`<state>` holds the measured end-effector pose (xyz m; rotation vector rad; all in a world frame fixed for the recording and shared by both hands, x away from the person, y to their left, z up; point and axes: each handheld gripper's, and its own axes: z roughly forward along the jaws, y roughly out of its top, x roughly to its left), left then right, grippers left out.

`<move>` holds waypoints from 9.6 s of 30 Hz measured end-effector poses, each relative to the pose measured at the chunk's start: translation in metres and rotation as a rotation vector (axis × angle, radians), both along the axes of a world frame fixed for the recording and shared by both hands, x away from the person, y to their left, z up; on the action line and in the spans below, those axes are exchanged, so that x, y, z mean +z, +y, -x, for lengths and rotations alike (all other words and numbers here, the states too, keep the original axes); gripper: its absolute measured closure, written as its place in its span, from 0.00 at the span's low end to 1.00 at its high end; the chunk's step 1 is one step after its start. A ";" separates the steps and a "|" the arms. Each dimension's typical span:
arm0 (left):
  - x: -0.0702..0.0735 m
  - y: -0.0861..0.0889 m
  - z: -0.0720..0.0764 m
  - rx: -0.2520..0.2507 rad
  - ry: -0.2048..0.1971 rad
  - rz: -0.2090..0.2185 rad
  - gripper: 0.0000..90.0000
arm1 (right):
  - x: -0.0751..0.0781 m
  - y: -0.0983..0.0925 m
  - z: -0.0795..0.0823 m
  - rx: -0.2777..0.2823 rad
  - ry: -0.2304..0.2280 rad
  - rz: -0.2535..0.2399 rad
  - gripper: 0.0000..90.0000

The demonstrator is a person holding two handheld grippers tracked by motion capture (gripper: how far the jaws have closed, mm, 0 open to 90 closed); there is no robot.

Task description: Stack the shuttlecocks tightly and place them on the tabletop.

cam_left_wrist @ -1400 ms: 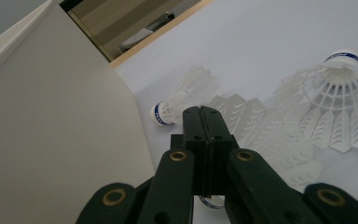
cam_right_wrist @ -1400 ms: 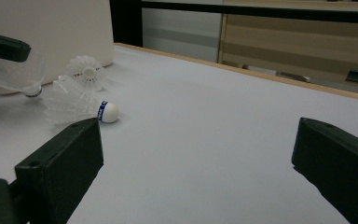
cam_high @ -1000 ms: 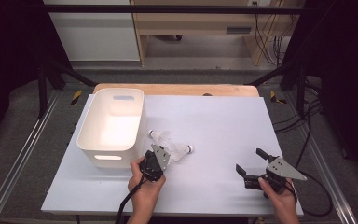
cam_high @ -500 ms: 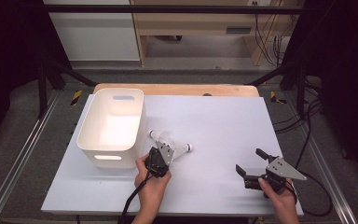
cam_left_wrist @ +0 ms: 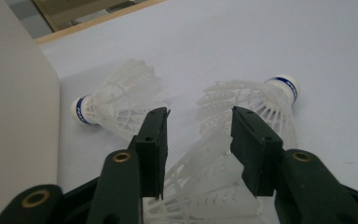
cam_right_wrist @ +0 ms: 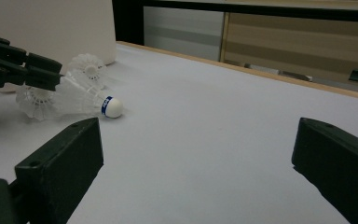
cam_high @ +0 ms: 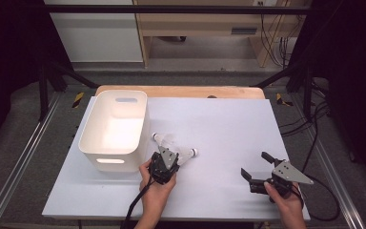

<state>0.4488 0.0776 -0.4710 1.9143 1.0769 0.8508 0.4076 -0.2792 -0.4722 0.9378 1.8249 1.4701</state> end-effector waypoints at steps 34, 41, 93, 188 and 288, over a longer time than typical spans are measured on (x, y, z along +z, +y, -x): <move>0.007 0.025 0.068 -0.122 -0.132 0.227 0.11 | -0.002 0.005 0.000 -0.015 0.014 0.041 0.03; 0.002 0.039 0.074 -0.148 -0.144 0.262 0.06 | -0.002 0.009 -0.001 -0.028 0.031 0.056 0.04; 0.008 0.160 0.079 -0.093 -0.288 0.353 0.06 | 0.031 0.207 -0.044 0.185 0.231 0.308 0.98; 0.012 0.175 0.088 -0.065 -0.321 0.374 0.04 | 0.010 0.125 -0.058 0.113 0.275 0.344 1.00; 0.007 0.187 0.087 -0.052 -0.335 0.327 0.02 | -0.004 0.195 -0.043 0.373 0.286 0.231 1.00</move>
